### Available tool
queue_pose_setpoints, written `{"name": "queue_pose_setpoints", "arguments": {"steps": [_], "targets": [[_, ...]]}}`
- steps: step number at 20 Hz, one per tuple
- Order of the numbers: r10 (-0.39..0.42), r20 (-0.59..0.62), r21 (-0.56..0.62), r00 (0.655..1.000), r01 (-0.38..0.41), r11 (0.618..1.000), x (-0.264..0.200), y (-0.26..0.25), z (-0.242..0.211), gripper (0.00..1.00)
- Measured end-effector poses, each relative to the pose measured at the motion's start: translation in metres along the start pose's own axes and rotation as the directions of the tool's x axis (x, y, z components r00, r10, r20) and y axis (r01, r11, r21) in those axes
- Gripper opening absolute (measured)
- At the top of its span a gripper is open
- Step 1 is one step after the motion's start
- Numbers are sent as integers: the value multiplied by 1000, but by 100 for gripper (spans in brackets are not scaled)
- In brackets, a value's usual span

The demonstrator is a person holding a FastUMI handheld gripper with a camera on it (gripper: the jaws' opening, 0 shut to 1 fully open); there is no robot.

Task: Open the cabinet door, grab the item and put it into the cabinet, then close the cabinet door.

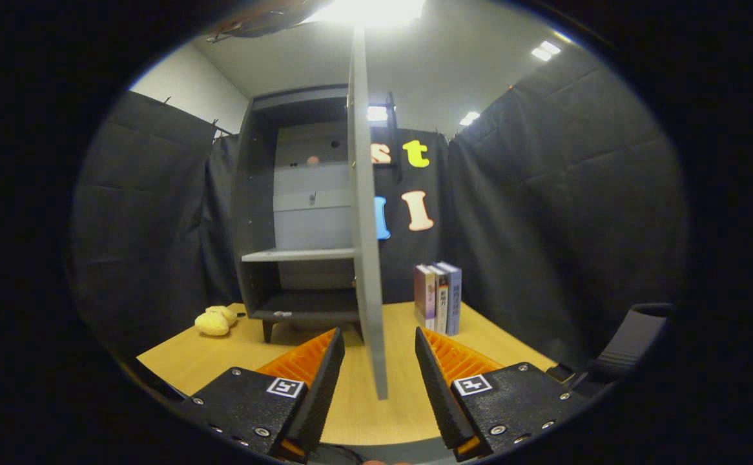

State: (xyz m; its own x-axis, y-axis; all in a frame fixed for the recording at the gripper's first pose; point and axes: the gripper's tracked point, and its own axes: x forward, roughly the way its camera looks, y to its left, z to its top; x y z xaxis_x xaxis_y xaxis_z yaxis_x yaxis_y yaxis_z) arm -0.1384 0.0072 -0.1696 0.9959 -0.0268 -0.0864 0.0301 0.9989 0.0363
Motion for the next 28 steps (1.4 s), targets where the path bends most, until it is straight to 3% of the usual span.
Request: {"name": "queue_pose_setpoints", "arguments": {"steps": [4, 10, 19, 23, 28], "targets": [[61, -137, 53, 989, -54, 997, 4, 70, -116, 71], [156, -205, 22, 966, -155, 988, 34, 141, -208, 71], [147, -195, -4, 970, -151, 989, 76, 163, -215, 72], [184, -238, 14, 954, -186, 982, 84, 173, -215, 50], [190, -235, -8, 953, -197, 980, 81, 175, -190, 48]]}}
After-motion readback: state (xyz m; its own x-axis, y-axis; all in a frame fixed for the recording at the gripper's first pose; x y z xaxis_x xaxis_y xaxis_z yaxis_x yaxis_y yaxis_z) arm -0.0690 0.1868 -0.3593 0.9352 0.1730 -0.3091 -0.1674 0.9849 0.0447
